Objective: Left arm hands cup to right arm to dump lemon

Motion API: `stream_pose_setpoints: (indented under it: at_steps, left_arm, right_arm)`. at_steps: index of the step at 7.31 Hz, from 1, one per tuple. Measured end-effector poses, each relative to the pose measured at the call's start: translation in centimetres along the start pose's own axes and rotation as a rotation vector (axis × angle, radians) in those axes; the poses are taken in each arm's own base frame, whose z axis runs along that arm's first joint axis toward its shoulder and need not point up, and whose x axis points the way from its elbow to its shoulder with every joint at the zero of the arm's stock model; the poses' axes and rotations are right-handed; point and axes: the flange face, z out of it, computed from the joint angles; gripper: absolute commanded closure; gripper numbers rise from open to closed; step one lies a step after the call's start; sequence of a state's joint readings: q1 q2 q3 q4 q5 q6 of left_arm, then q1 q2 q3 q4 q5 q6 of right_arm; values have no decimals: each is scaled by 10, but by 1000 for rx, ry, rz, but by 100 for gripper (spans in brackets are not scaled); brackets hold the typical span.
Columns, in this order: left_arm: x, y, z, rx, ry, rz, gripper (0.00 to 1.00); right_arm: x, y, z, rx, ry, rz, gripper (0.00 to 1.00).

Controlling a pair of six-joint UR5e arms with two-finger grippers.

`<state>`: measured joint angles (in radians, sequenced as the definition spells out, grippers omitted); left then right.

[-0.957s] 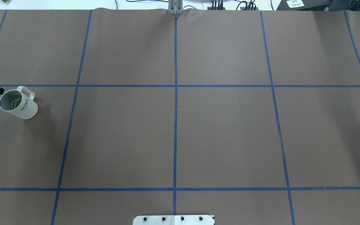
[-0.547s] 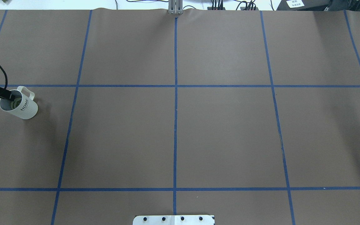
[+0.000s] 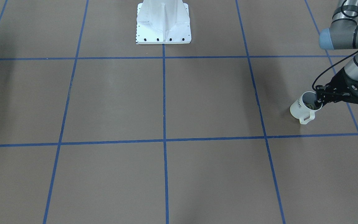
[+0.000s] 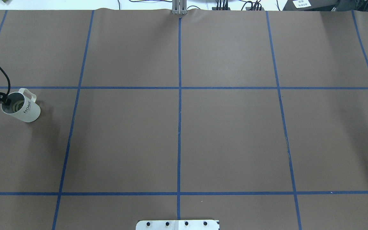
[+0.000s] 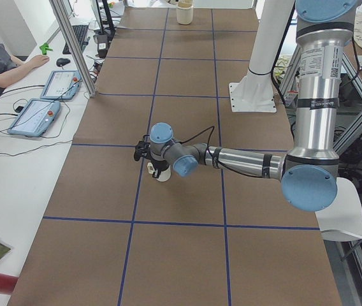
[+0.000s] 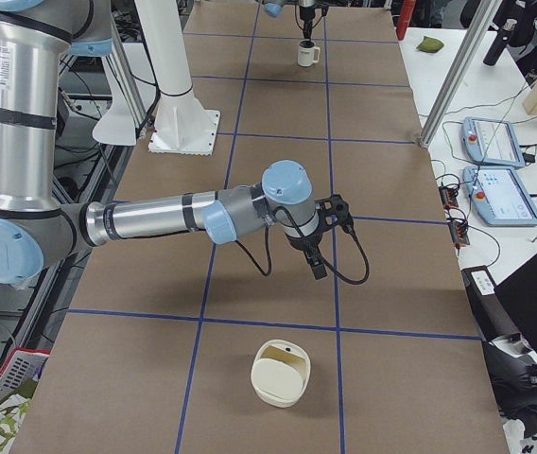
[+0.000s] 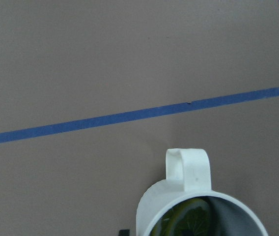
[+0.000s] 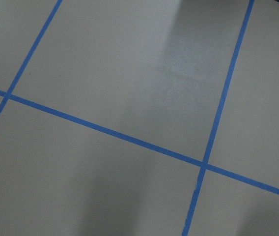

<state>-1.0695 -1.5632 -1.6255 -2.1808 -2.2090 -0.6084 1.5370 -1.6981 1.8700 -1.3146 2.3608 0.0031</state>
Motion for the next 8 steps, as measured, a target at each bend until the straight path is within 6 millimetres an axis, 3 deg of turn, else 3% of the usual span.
stream_pose_setpoints:
  at_steps: [2, 4, 6, 8]
  left_arm:
    - [6, -1, -6, 2, 12, 5, 100]
    - [27, -10, -23, -5, 43, 3, 100]
    - [70, -38, -53, 1, 59, -34, 100]
    - [125, -72, -84, 35, 112, -127, 100]
  right_arm:
    - [0, 0, 0, 0, 0, -1, 0]
    - [-2, -2, -1, 4, -2, -5, 0]
    - [-13, -15, -3, 20, -9, -42, 1]
    - [-40, -36, 8, 91, -25, -183, 1]
